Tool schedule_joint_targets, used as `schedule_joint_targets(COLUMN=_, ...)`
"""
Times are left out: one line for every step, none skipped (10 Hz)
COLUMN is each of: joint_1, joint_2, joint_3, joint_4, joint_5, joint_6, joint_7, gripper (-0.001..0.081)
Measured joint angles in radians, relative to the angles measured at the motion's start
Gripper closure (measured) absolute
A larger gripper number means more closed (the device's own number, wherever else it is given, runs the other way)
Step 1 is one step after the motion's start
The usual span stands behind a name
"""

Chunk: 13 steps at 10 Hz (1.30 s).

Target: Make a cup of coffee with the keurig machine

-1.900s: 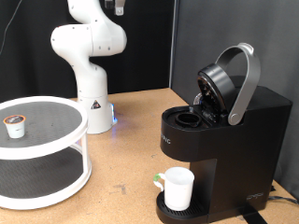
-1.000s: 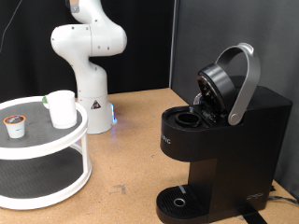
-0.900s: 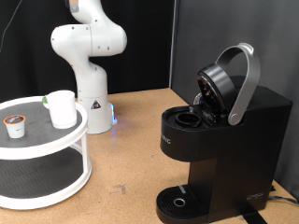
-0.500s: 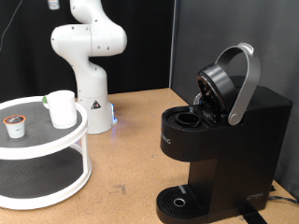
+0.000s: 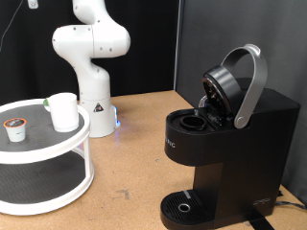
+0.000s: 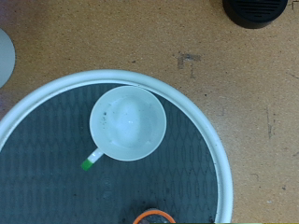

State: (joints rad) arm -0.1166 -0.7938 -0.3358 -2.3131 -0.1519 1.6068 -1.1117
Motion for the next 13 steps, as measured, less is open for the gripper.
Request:
schedule_joint_targets(joint_1=0.000, joint_2=0.000, joint_3=-0.011, joint_4=-0.008, joint_5=-0.006, joint_6=0.030, joint_7=-0.014, gripper=0.0004)
schedule_joint_targets(joint_1=-0.001, joint_2=0.003, joint_3=-0.026, joint_4=-0.015, joint_5=-0.028, joint_6=0.050, joint_7=-0.035, gripper=0.0004)
schedule_joint_targets(joint_1=-0.003, joint_2=0.009, joint_3=-0.044, joint_4=-0.017, joint_5=-0.059, joint_6=0.064, joint_7=-0.051, gripper=0.0004)
schedule_joint_targets(joint_1=-0.003, joint_2=0.018, joint_3=-0.064, joint_4=-0.017, joint_5=-0.085, joint_6=0.072, joint_7=-0.068, gripper=0.0004)
schedule_joint_targets(joint_1=-0.004, joint_2=0.026, joint_3=-0.085, joint_4=-0.013, joint_5=-0.095, joint_6=0.082, joint_7=-0.083, gripper=0.0004)
schedule_joint_targets(joint_1=-0.004, joint_2=0.033, joint_3=-0.105, joint_4=-0.007, joint_5=-0.095, joint_6=0.094, joint_7=-0.092, gripper=0.0004)
schedule_joint_targets(joint_1=-0.005, joint_2=0.037, joint_3=-0.120, joint_4=-0.002, joint_5=-0.095, joint_6=0.099, joint_7=-0.096, gripper=0.0004)
schedule_joint_targets(joint_1=-0.005, joint_2=0.041, joint_3=-0.132, joint_4=0.002, joint_5=-0.095, joint_6=0.097, joint_7=-0.106, gripper=0.0004)
schedule_joint_targets(joint_1=-0.004, joint_2=0.053, joint_3=-0.138, joint_4=0.011, joint_5=-0.095, joint_6=0.094, joint_7=-0.117, gripper=0.0004)
schedule_joint_targets(joint_1=-0.004, joint_2=0.053, joint_3=-0.138, joint_4=0.009, joint_5=-0.095, joint_6=0.095, joint_7=-0.116, gripper=0.0004)
schedule_joint_targets(joint_1=-0.004, joint_2=0.053, joint_3=-0.141, joint_4=0.007, joint_5=-0.080, joint_6=0.097, joint_7=-0.116, gripper=0.0004)
schedule_joint_targets(joint_1=-0.004, joint_2=0.054, joint_3=-0.149, joint_4=0.001, joint_5=-0.069, joint_6=0.097, joint_7=-0.118, gripper=0.0004)
schedule_joint_targets(joint_1=-0.001, joint_2=0.060, joint_3=-0.156, joint_4=-0.011, joint_5=-0.068, joint_6=0.107, joint_7=-0.119, gripper=0.0004)
